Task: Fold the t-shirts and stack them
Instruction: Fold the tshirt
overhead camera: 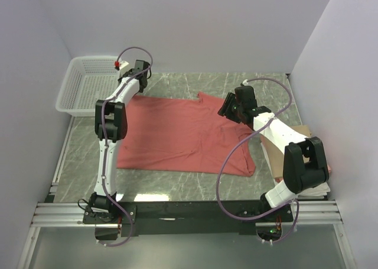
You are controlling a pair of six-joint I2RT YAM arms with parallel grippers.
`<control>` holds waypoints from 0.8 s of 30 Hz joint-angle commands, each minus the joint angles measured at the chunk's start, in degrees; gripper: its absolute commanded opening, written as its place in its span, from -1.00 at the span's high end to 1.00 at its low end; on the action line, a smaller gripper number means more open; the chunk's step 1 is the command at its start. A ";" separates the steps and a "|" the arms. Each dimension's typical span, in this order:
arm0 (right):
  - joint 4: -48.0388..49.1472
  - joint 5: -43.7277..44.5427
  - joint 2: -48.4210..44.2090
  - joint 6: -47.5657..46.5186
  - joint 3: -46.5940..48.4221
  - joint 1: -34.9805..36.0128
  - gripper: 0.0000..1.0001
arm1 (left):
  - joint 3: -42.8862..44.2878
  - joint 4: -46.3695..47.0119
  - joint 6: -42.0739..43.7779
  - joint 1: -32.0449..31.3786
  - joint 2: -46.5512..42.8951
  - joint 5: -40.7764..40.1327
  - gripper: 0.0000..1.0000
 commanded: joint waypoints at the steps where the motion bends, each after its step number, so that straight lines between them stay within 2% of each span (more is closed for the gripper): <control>1: 2.01 -1.18 0.57 -0.22 0.55 -0.54 -0.17 | 2.59 -0.87 1.19 0.40 1.30 -0.08 0.16; 10: 2.10 -2.41 1.62 -0.13 0.64 -1.42 -0.16 | 2.59 -0.61 1.01 1.01 2.17 2.38 0.21; 16: 2.01 -2.94 2.06 -0.22 0.64 -1.85 -0.15 | 1.89 -0.34 0.57 1.28 1.65 3.79 0.52; 17: 2.01 -2.85 2.06 -0.22 0.64 -1.77 -0.15 | 1.54 0.18 0.66 1.36 1.30 4.14 0.68; 18: 2.10 -2.94 1.98 -0.13 0.64 -1.94 -0.15 | 1.19 0.62 0.75 1.36 0.43 4.32 0.74; 24: 2.10 -3.11 3.20 0.57 2.31 -2.73 -0.15 | -2.77 4.66 2.24 1.45 -4.50 5.55 0.90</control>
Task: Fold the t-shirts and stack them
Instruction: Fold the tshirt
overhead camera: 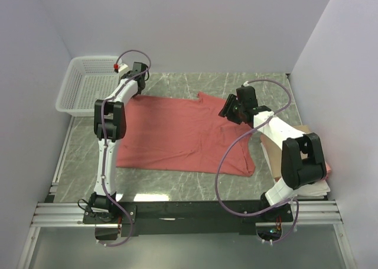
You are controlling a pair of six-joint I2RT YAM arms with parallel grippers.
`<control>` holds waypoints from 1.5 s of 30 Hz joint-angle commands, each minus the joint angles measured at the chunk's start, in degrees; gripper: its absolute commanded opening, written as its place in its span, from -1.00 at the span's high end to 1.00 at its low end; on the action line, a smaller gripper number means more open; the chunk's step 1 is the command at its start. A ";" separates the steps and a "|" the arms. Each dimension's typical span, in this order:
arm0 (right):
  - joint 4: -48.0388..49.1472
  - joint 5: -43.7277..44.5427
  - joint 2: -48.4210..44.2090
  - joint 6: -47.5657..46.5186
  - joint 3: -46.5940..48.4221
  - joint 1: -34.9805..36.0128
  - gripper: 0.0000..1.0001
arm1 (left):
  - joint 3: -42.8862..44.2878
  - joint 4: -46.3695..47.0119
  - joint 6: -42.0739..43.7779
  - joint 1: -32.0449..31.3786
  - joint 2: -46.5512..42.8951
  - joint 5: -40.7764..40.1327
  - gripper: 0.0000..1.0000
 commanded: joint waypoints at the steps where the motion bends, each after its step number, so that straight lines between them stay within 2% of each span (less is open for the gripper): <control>1: 1.99 -0.05 1.41 0.66 2.83 -1.14 -0.15 | -2.40 3.48 1.80 0.25 -6.16 2.08 0.91; 6: -0.91 1.09 6.50 0.48 10.91 -4.38 -0.16 | -4.60 4.19 2.42 0.25 -8.89 2.69 0.99; 12: -4.86 1.09 18.96 0.04 23.91 -10.44 -0.18 | -10.31 7.17 2.42 0.25 -12.93 4.54 0.99; 17: -13.12 1.08 28.30 -0.31 37.44 -12.83 -0.18 | -13.48 8.59 2.60 0.25 -14.60 5.77 0.99; 20: -15.76 2.58 31.82 -0.40 41.41 -13.35 -0.18 | -13.66 8.76 2.86 0.16 -14.87 6.21 0.99; 25: -19.10 2.49 36.21 -0.13 45.20 -13.62 -0.18 | -13.75 9.55 3.21 0.25 -15.13 7.26 0.99; 32: -17.35 0.39 36.31 0.83 42.30 -13.62 -0.18 | -13.13 9.46 3.48 0.25 -14.87 7.97 0.99; 45: -19.02 0.21 40.26 0.57 45.20 -13.62 -0.12 | -13.74 9.73 3.39 0.34 -14.78 8.23 0.99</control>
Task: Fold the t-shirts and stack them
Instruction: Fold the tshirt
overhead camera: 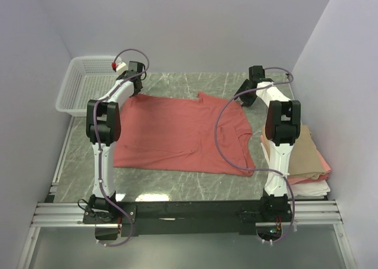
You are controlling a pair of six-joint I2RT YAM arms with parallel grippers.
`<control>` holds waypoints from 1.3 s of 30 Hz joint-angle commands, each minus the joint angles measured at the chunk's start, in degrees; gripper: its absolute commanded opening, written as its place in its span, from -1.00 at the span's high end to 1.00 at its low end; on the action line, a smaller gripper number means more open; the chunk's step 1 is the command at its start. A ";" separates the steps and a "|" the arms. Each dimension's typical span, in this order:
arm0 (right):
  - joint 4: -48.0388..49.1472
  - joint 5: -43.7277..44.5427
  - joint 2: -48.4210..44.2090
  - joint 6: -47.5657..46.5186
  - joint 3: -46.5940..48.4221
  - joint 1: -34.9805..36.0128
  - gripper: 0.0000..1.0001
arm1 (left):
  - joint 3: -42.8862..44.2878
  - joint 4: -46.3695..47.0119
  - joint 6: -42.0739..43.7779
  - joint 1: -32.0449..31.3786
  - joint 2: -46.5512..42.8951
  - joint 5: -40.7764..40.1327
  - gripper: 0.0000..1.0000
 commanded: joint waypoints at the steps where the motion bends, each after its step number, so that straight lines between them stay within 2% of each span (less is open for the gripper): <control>1: -0.46 -0.03 1.27 -0.13 2.12 0.15 -0.11 | -0.02 1.36 0.81 0.05 -3.77 0.65 0.99; 5: 0.42 -1.43 1.19 0.40 1.86 0.24 0.07 | 0.07 1.18 1.07 0.23 -3.68 0.47 0.99; 7: 1.99 -2.05 0.05 0.57 1.16 0.15 0.23 | 0.16 1.35 1.16 0.23 -3.94 0.38 0.99; 10: 4.45 -3.46 -2.06 0.92 -0.86 0.06 0.53 | -0.11 1.45 1.25 0.49 -4.47 0.47 0.99; 11: 5.16 -3.81 -2.59 0.92 -1.47 0.15 0.72 | -0.28 1.44 1.25 0.58 -4.73 0.47 0.99; 13: 7.09 -4.60 -4.43 1.10 -2.53 0.15 0.86 | -0.63 1.71 1.34 0.76 -5.00 0.64 0.99; 14: 7.62 -4.69 -5.05 1.19 -3.67 0.15 1.00 | -0.63 1.71 1.34 0.93 -5.26 0.82 0.99; 26: 18.34 -0.30 -20.42 0.14 -19.05 -0.11 1.00 | -1.86 1.36 0.90 2.60 -7.19 2.40 0.99; 39: 22.92 0.23 -29.74 -0.04 -31.79 -0.03 1.00 | -8.98 2.06 -0.42 3.66 -12.55 1.88 0.99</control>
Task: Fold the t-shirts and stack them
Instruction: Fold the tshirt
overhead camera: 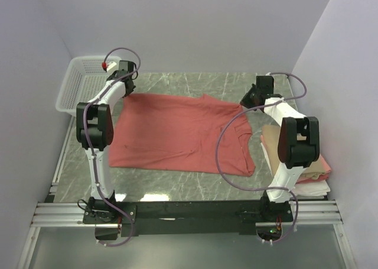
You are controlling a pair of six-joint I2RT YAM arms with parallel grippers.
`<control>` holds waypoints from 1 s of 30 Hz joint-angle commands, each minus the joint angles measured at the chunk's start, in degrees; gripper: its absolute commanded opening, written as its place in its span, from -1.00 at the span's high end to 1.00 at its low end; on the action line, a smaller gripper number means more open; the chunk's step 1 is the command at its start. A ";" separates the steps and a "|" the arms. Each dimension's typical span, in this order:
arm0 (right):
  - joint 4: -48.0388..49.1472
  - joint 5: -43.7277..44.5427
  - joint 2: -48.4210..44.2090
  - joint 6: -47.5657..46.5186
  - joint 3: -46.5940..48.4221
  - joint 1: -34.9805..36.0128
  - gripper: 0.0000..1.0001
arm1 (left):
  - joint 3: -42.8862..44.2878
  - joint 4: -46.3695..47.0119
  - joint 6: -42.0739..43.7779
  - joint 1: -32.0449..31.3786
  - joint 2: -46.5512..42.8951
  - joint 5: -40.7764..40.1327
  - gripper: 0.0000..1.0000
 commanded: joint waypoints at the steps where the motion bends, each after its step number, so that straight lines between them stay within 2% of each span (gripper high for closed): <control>1: 3.42 1.45 -5.66 -0.41 -3.01 -0.11 1.00 | -2.14 1.45 -0.53 0.79 -5.43 -0.27 0.99; 15: 6.41 4.18 -20.96 3.01 -19.79 1.03 1.00 | -13.92 1.98 -3.61 2.02 -14.04 0.61 0.99; 30: 6.32 5.06 -32.38 4.25 -30.00 2.78 1.00 | -25.17 2.33 -6.50 3.08 -22.92 -0.53 0.99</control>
